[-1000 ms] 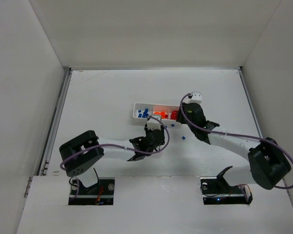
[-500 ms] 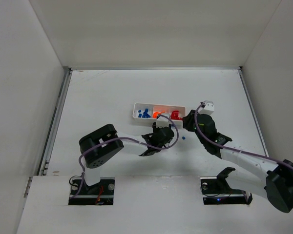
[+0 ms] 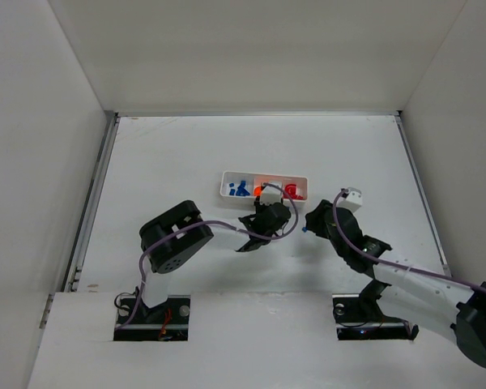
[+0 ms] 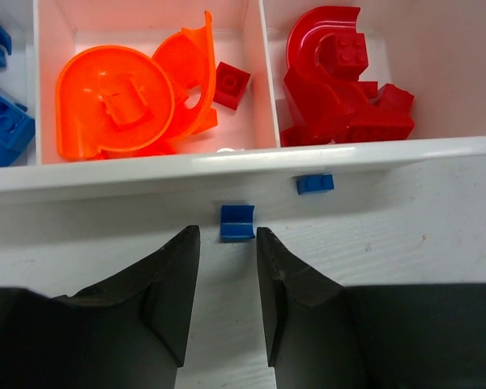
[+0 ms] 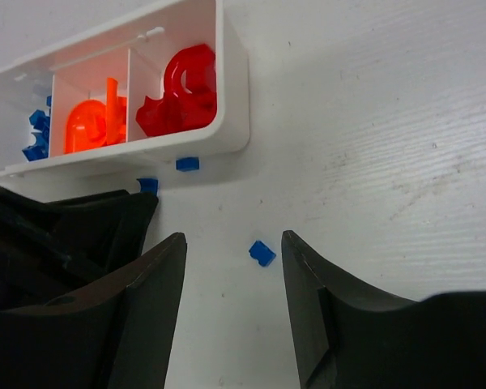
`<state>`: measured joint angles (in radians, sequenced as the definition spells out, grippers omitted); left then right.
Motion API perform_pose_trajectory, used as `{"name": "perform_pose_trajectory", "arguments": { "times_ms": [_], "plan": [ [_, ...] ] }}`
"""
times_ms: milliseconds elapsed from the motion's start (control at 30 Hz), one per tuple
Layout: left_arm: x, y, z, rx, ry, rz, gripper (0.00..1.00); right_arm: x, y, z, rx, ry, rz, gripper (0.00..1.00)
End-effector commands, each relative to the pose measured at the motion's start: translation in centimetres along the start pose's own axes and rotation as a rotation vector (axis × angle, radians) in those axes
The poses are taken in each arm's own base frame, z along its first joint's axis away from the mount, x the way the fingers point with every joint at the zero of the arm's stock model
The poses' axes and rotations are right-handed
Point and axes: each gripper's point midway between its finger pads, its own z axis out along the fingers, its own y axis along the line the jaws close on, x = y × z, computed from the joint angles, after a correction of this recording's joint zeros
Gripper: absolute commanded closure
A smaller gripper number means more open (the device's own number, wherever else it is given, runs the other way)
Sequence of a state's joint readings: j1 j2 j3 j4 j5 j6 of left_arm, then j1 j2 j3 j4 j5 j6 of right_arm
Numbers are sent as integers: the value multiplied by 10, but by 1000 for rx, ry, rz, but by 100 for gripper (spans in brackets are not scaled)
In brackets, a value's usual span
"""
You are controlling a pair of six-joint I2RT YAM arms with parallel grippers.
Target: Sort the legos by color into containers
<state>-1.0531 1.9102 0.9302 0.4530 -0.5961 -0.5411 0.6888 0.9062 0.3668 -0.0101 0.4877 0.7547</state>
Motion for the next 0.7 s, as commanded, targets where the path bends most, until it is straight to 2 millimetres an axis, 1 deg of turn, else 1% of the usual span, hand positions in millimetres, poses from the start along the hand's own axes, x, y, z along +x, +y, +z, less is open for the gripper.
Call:
{"name": "perform_pose_trajectory", "arguments": {
  "times_ms": [0, 100, 233, 300, 400, 533, 600, 667],
  "plan": [
    [-3, -6, 6, 3, -3, 17, 70, 4, -2, -4, 15, 10, 17, 43],
    [-3, -8, 8, 4, -1, 24, 73, 12, 1, -2, 8, 42, 6, 43],
    [-3, -6, 5, 1, -4, 30, 81, 26, 7, 1, 9, 94, -36, 45],
    [-7, -6, 0, 5, -11, 25, 85, 36, 11, 3, 9, 123, -64, 46],
    [-15, -10, -14, 33, -28, 16, 87, 51, 14, 6, 11, 164, -102, 46],
    [-25, -14, -36, 74, -49, -5, 88, 53, 17, 11, 11, 173, -123, 46],
    [-30, -10, -45, 87, -59, -20, 88, 50, 20, 11, 5, 166, -130, 45],
    [-36, -4, -54, 91, -71, -40, 88, 44, 16, 14, 22, 154, -141, 45]
  ]
}}
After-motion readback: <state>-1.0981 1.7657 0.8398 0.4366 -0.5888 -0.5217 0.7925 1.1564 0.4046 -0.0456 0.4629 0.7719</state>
